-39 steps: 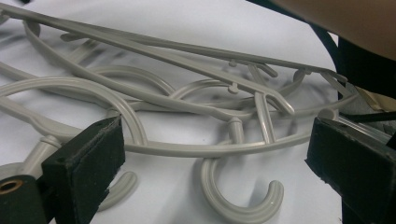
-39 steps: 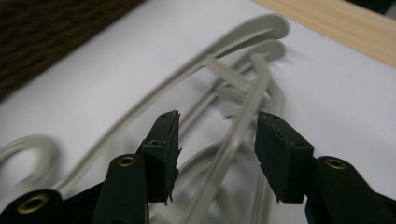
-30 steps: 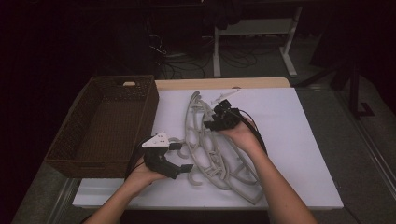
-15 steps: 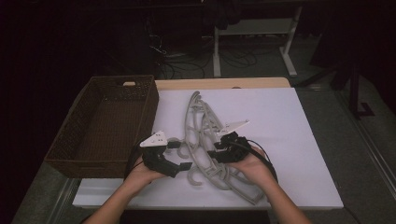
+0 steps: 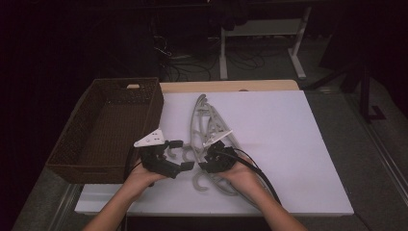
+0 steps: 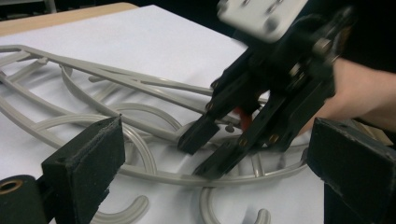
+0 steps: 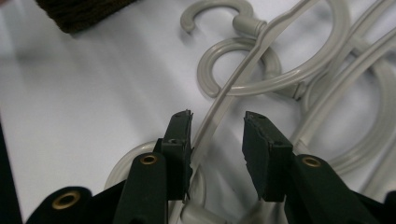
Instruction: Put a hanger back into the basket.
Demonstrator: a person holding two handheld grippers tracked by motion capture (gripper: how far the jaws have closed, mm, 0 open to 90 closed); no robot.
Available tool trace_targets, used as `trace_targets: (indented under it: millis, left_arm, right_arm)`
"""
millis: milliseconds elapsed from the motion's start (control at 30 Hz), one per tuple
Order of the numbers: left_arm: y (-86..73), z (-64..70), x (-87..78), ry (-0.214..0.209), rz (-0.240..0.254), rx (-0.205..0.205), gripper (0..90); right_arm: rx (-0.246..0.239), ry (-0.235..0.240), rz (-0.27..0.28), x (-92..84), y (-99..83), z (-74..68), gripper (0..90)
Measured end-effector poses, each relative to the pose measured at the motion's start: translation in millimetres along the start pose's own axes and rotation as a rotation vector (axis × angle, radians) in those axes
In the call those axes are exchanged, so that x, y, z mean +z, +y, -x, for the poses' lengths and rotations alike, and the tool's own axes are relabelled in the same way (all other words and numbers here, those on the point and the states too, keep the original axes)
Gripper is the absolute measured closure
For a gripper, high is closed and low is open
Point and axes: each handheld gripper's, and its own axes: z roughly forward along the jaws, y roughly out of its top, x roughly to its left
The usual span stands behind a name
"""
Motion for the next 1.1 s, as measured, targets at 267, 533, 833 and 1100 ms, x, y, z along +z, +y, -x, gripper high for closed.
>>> trace_targets:
  millis: [267,533,833,1100]
  left_arm:
    - [0.0,-1.1,-0.1,0.003,0.0,-0.001,4.1]
    - [0.1,-1.3,-1.0,0.01,0.004,0.0,4.1]
    - [-0.2,-1.2,-0.8,0.014,0.0,0.005,4.1]
    - [-0.3,-0.8,-0.5,0.016,-0.005,0.014,4.1]
  right_arm:
    - [0.025,-0.016,-0.046,14.1,4.1,-4.1,60.4]
    - [0.039,-0.03,-0.104,22.9,8.7,-11.1,66.7]
    - [0.074,-0.012,-0.112,25.2,7.4,-9.5,72.6]
    - [0.097,0.013,-0.127,18.7,4.2,-4.5,78.2]
